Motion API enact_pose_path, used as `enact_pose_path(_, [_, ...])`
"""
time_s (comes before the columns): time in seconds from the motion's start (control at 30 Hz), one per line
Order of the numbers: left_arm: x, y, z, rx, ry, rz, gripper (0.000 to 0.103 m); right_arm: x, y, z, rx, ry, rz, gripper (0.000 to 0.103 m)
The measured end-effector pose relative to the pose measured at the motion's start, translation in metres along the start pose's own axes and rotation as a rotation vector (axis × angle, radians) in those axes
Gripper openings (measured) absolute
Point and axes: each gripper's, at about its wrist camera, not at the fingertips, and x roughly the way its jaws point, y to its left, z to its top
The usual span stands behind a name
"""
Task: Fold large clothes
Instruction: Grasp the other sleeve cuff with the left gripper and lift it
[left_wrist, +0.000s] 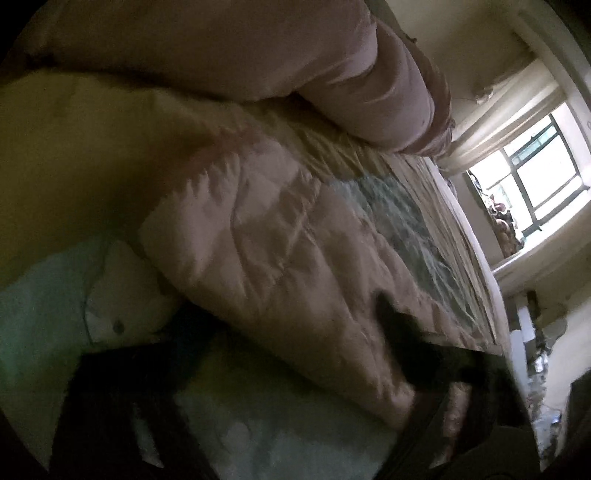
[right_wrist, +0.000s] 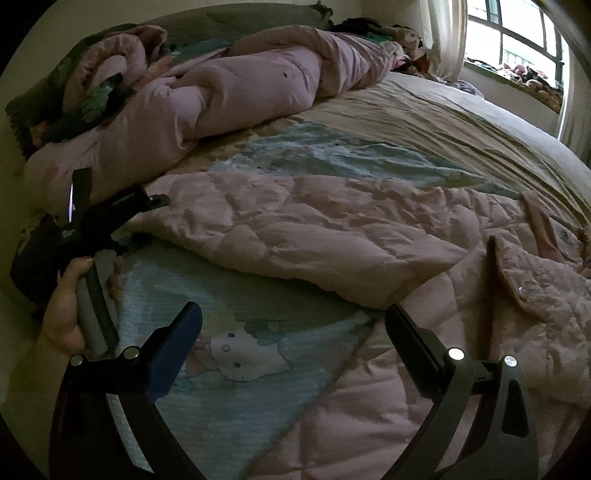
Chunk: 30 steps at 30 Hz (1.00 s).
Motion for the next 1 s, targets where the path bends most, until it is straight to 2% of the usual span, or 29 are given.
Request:
enact_pose_path(0.03, [0.001,0.003,0.002,-0.008,-0.005,0.0,0.044,-0.001,-0.002,0.001,-0.008,0.001,-0.013,0.099])
enact_pose_path(0.1, [0.001,0.012,0.004,-0.033,-0.007,-0.022,0.024,-0.003,-0.007,0.003,-0.005,-0.008,-0.037,0.099])
enact_pose_path(0.2, [-0.011,0.007,0.007,-0.017,-0.039,-0.05,0.017,-0.008,-0.017,0.004,0.027,-0.023,-0.051,0.099])
enact_pose_path(0.33, [-0.038,-0.024,0.006,0.097,-0.107,-0.057,0.015,-0.016,-0.026,-0.002,0.053,-0.03,-0.048,0.099])
enact_pose_path(0.57, [-0.089,-0.059,0.005,0.211,-0.208,-0.131,0.014,-0.039,-0.042,-0.009,0.066,-0.042,-0.074,0.099])
enact_pose_path(0.77, [-0.113,-0.084,-0.003,0.272,-0.244,-0.185,0.012,-0.061,-0.062,-0.007,0.106,-0.084,-0.106,0.099])
enact_pose_path(0.87, [-0.118,-0.091,-0.008,0.306,-0.26,-0.169,0.012,-0.072,-0.068,-0.009,0.119,-0.102,-0.107,0.099])
enact_pose_path(1.0, [-0.123,-0.095,-0.012,0.3,-0.266,-0.17,0.012,-0.085,-0.075,-0.014,0.127,-0.114,-0.104,0.099])
